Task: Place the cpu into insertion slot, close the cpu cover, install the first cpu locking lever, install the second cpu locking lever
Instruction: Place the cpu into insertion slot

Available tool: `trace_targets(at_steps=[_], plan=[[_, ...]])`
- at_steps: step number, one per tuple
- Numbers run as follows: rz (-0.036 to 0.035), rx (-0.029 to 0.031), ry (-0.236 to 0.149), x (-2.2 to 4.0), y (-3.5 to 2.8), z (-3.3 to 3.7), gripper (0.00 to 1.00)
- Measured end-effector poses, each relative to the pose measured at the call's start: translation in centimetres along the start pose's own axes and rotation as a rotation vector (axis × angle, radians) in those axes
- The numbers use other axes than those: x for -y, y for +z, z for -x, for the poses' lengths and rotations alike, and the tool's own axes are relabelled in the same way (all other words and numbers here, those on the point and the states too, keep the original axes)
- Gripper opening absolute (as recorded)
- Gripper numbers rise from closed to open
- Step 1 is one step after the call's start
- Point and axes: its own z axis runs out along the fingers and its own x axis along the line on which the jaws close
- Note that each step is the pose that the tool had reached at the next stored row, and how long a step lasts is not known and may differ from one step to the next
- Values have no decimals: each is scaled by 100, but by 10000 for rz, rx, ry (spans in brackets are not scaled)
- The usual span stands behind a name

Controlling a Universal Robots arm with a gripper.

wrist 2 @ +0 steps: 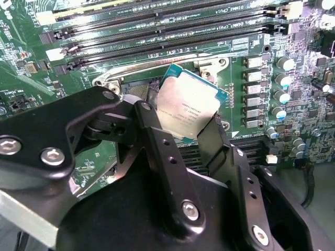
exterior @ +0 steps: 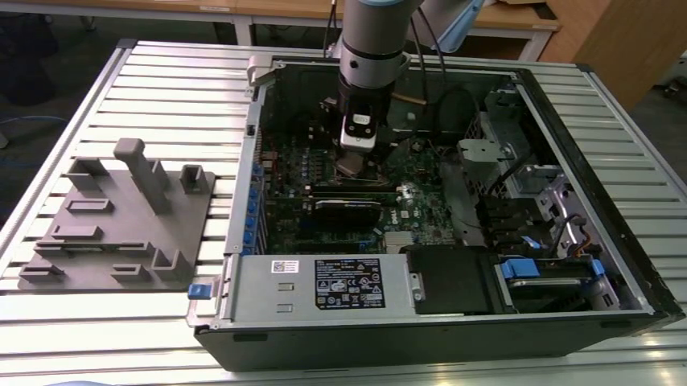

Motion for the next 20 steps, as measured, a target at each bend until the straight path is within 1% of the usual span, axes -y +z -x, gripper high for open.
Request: trace_targets(at_steps=[7, 10, 11, 20], plan=[[1, 0, 18, 0, 0, 0, 54], [6, 6, 397, 0, 5, 0, 54], [6, 7, 466, 0, 4, 0, 54], [7, 7, 474, 0, 5, 0, 54]])
